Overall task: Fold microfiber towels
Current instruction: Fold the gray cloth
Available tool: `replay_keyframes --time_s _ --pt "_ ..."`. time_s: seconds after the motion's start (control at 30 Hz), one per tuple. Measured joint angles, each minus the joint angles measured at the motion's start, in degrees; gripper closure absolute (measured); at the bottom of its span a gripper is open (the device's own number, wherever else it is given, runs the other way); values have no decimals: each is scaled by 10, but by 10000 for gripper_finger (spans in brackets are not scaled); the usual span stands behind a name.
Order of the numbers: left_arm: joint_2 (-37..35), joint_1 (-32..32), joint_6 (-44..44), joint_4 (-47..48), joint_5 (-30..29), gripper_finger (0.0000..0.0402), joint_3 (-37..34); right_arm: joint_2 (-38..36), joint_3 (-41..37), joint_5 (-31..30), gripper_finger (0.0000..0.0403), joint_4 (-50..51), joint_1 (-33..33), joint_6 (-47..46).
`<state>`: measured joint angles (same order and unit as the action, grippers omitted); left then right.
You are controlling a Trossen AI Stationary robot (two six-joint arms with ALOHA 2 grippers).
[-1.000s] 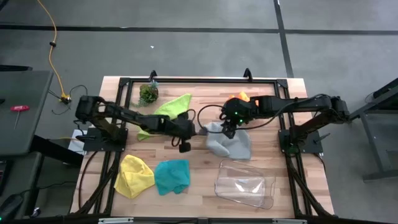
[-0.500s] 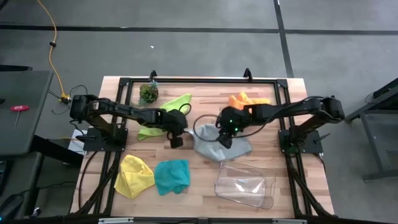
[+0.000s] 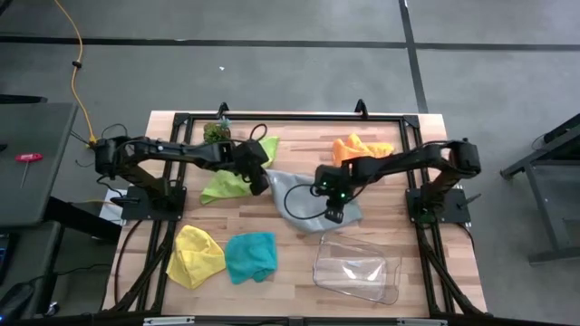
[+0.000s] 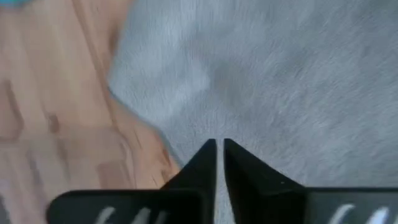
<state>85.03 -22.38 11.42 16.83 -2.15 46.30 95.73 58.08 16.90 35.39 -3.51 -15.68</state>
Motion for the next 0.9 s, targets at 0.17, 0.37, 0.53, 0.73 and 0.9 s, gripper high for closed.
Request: replay_keyframes --time_s 0.17,0.37,0.53,0.73,0.9 --pt "0 -1 0 -1 0 402 0 42 -2 5 393 -4 0 27" --pt "0 -1 6 1 1 402 0 68 -2 -40 399 6 -14 75" --pt "0 5 34 14 14 401 0 67 7 -121 402 24 -55 130" --pt "0 23 51 14 11 401 0 68 47 -234 402 34 -117 168" --pt "0 30 65 9 -1 401 0 62 96 -253 402 47 -156 172"
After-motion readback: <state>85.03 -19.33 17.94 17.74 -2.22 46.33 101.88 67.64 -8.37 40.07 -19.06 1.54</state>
